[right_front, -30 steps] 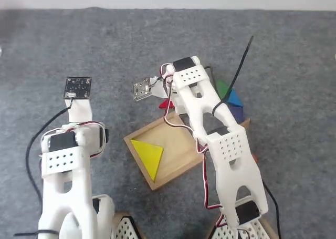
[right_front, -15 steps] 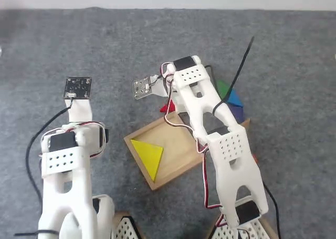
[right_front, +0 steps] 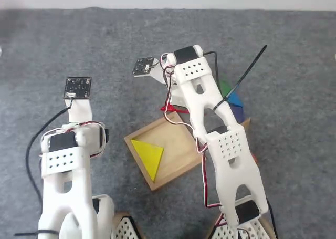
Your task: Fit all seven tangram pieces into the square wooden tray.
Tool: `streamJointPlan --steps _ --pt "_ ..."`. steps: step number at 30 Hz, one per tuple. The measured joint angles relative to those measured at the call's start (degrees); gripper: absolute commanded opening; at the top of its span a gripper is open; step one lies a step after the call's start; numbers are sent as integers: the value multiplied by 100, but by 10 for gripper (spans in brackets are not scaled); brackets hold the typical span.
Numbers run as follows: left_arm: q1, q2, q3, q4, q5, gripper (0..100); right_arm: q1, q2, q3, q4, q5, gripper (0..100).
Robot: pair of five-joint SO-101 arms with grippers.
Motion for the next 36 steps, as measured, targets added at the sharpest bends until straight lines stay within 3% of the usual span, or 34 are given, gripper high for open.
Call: streamJointPlan --steps 4,9,21,26,36 --pt "0 0 0 0 0 166 26 0 9 0 642 410" --pt "0 0 0 0 0 166 149 0 316 -18 1424 390" --pt "0 0 0 0 0 166 149 475 396 -440 1468 387" --pt "0 0 0 0 0 166 141 492 387 -466 1459 282" --pt "0 0 0 0 0 166 167 484 369 -519 1459 310"
